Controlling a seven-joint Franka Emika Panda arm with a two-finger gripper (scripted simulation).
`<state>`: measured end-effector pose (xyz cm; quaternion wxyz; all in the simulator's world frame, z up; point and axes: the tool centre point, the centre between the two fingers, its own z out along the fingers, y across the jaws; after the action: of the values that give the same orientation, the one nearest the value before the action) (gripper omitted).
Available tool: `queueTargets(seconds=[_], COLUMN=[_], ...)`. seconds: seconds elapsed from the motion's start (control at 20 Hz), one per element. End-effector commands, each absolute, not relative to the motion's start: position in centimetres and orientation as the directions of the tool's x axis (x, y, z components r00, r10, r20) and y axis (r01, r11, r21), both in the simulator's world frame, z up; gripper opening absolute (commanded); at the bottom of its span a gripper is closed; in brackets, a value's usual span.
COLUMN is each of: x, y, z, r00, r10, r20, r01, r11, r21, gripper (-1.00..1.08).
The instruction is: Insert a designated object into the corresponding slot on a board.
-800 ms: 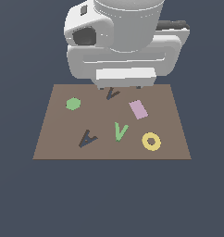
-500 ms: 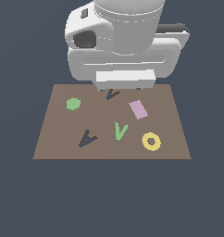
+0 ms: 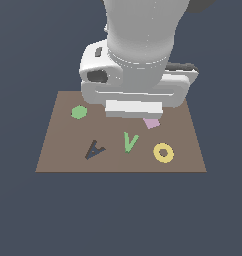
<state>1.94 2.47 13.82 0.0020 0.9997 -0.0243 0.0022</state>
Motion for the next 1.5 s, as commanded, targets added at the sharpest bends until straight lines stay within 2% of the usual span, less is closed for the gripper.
queueTargets(seconds=[0.0,0.6,1.45], x=[2.7,6.2,6.8], y=[2.6,2.7,2.6], z=[12.2,5.8,3.9], r00=[0.996,0.970,0.965], r10=[-0.086,-0.241,-0.263], r20=[0.003,0.001,-0.001], r01=[-0.086,-0.241,-0.263], r11=[-0.996,-0.970,-0.965], r21=[0.004,0.001,0.000], gripper=[1.00,1.00,1.00])
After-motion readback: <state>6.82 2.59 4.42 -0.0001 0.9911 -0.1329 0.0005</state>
